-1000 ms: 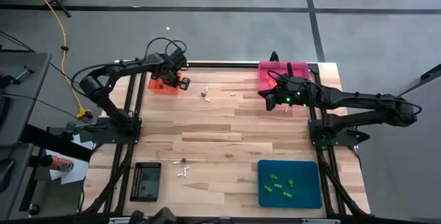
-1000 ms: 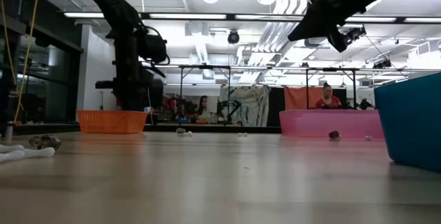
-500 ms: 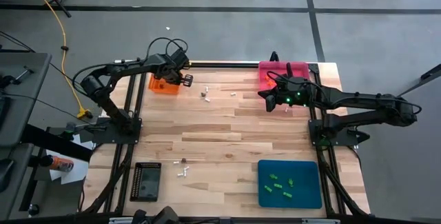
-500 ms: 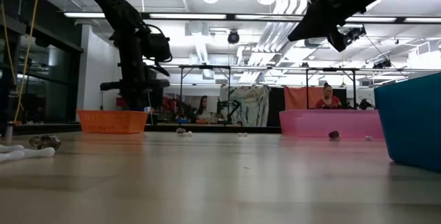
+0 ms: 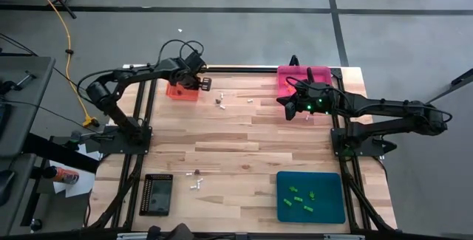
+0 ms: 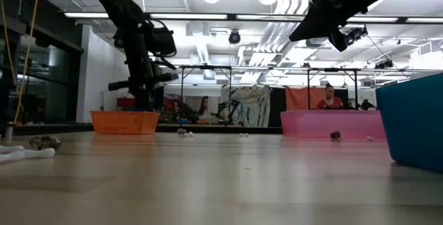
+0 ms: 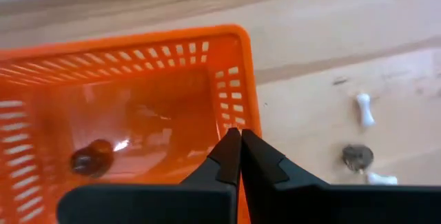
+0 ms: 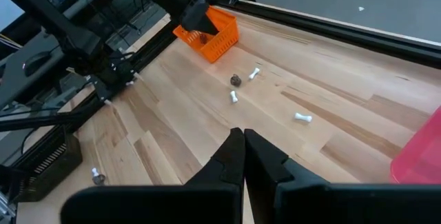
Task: Sort Halloween decoration
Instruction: Adjust the orange bin on the table, then put the top left black skull toy into the orange bin
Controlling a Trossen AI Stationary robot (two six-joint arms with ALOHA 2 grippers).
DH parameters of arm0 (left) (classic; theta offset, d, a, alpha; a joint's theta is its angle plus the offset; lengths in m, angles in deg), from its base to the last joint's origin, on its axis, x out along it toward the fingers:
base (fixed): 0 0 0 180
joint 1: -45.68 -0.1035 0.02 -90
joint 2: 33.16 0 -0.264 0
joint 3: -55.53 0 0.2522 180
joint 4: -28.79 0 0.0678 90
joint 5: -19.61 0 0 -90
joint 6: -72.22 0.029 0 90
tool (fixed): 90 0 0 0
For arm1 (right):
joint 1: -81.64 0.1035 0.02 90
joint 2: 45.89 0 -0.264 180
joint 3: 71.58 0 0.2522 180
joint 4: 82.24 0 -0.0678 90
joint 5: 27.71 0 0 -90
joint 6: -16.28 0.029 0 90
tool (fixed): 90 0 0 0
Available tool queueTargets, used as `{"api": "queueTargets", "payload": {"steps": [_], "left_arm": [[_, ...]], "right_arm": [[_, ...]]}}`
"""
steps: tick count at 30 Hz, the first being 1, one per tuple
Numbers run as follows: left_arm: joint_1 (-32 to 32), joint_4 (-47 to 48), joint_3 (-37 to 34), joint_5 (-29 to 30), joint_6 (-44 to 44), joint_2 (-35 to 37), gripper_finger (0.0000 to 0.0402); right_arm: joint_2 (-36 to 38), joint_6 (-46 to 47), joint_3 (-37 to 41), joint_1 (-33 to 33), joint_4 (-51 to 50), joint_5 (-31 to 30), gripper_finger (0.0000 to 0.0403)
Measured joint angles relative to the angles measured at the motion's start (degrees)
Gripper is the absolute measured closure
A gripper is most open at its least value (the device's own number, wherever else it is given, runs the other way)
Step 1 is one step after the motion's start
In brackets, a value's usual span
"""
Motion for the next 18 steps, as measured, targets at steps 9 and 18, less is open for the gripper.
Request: {"api": "queueTargets", "payload": {"steps": [9, 18], "left_arm": [[1.8, 3.6, 4.4, 5.9, 5.4, 16.8, 0.0401], [16.5, -17.4, -5.7, -2.5, 14.5, 37.9, 0.0401]], "right_arm": [[0.0, 0.0, -0.1, 0.0, 7.3, 0.0, 0.0403], [-0.9, -1.1, -1.5, 0.0, 8.4, 0.0, 0.0403]]}}
